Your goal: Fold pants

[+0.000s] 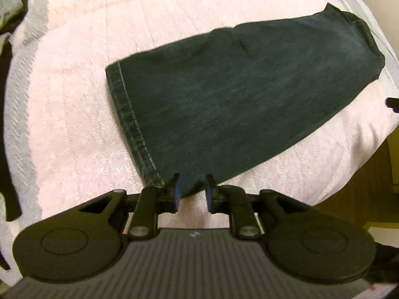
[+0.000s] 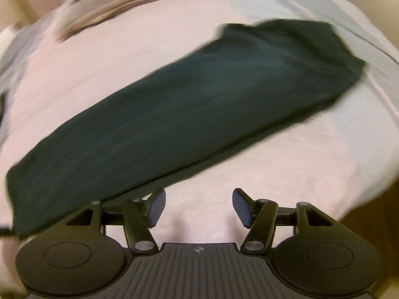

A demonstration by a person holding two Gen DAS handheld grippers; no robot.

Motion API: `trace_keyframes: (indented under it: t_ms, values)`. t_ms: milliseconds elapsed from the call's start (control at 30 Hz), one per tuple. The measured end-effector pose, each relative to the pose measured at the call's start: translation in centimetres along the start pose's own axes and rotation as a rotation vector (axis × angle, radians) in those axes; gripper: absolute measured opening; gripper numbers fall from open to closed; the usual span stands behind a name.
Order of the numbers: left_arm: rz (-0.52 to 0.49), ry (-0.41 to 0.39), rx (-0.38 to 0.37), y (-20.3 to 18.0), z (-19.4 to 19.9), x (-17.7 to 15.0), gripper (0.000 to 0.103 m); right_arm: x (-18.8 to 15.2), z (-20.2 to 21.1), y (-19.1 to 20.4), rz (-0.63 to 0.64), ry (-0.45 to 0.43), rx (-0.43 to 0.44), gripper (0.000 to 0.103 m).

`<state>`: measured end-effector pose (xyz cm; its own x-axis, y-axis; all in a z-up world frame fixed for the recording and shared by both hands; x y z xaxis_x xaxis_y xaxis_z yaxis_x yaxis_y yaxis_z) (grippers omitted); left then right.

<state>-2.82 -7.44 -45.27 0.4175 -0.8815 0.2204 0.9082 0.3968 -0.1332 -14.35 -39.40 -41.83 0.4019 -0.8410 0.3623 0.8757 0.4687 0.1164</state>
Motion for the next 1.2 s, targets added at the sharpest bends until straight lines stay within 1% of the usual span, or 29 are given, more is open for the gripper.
trace_keyframes:
  t_ms: [100,133,167,233,333,433,500,567,700,833,933,1033,1200]
  values:
    - [-0.092,-0.039,0.050,-0.8,1.5,-0.5,0.021,-1.0,-0.4,4.4,0.159,0.002,0.100,0.057]
    - [-0.123,-0.045,0.062,-0.9,2.0,-0.9,0.025,-1.4,-0.7,5.6,0.208,0.005,0.126,0.057]
    - [-0.153,-0.043,0.078,-1.2,2.0,-1.2,0.027,-2.0,-1.0,6.8,0.253,0.013,0.147,0.057]
    - [-0.195,-0.029,0.099,-1.4,1.9,-2.1,0.027,-3.2,-1.9,8.9,0.325,0.037,0.190,0.057]
    - [-0.227,-0.018,0.106,-1.2,1.5,-3.4,0.029,-4.1,-2.4,11.2,0.395,0.044,0.211,0.057]
    - [-0.252,-0.008,0.107,-0.5,1.4,-4.4,0.029,-4.6,-2.4,14.0,0.459,0.028,0.237,0.057]
    - [-0.273,-0.007,0.092,0.2,1.7,-4.6,0.029,-4.7,-2.5,15.5,0.507,0.011,0.226,0.057]
    - [-0.304,-0.005,0.086,0.9,2.1,-4.3,0.029,-4.8,-2.7,17.1,0.515,0.009,0.203,0.057]
    - [-0.366,-0.007,0.039,2.3,2.9,-3.7,0.029,-6.1,-2.4,19.3,0.460,0.020,0.134,0.057]
    - [-0.444,-0.011,-0.008,3.4,3.3,-3.5,0.031,-7.3,-1.8,22.0,0.418,0.017,0.097,0.057]
    - [-0.500,-0.015,-0.022,4.6,3.4,-3.4,0.031,-8.3,-1.4,24.2,0.396,0.016,0.090,0.057]
    - [-0.534,-0.019,-0.030,5.7,3.5,-3.3,0.031,-9.0,-1.3,26.1,0.399,0.019,0.098,0.057]
    - [-0.574,-0.016,-0.030,7.1,3.2,-3.0,0.032,-10.3,-2.0,28.7,0.473,0.018,0.103,0.057]
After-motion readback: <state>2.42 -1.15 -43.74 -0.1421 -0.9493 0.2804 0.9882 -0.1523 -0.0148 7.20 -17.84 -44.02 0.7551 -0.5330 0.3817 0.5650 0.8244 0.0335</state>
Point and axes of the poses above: each gripper's, at about its wrist camera, not at the fingertips, and z roughly against the way its jaws point, y to its left, x to its top, the point moved 10 cm from there along -z, roughly the way its jaws point, and after that the axes turned 2 degrees about -z, right-handed, at the moved point
